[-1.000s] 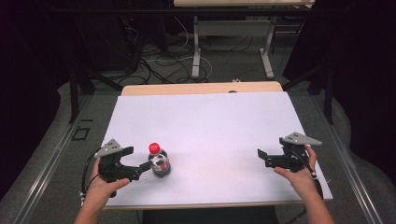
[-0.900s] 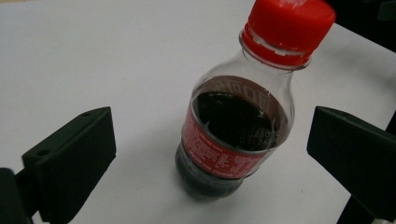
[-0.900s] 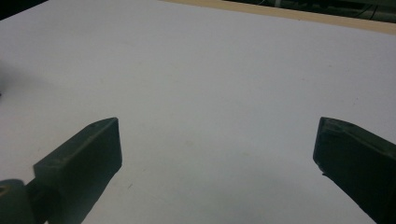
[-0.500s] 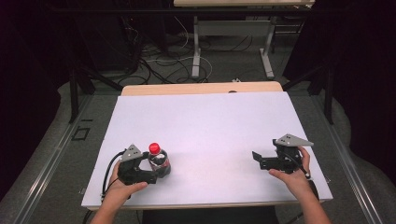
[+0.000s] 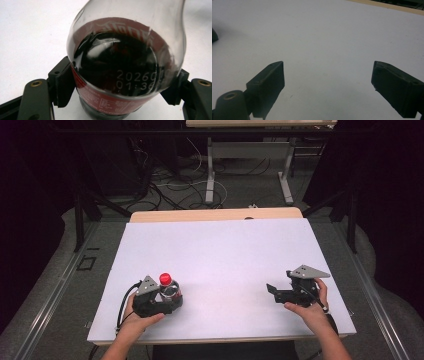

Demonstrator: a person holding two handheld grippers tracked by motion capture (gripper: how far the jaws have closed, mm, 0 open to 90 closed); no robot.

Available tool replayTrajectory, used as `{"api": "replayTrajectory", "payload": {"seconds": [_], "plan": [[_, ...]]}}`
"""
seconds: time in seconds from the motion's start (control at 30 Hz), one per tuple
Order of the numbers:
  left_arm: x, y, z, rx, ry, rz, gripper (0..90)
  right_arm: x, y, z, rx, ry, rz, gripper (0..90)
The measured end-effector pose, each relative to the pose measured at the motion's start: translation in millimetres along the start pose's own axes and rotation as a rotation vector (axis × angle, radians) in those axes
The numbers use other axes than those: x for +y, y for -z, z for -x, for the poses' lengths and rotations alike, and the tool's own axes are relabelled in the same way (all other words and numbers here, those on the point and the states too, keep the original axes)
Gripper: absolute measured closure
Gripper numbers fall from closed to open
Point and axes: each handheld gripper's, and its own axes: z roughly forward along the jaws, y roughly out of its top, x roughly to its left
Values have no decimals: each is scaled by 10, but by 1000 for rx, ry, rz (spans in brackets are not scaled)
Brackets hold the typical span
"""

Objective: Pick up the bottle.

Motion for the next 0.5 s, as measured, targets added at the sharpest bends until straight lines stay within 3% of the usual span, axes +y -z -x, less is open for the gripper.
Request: {"api": "replayTrajectory", "payload": {"seconds": [0.13,0.27,0.3,0.33,0.5], "plan": [[3,-5,1,6,7,7,276,11,5,-38,8,-4,-5,149],[23,-17,31,19,-6,5,281,38,-10,-102,38,33,-3,154],[31,-23,49,5,6,-3,281,50,-12,-133,42,32,-1,155],[40,-40,77,16,-6,1,281,62,-11,-160,54,31,1,157],[120,-99,204,-15,-32,-2,282,156,-2,-336,108,45,27,201]]}}
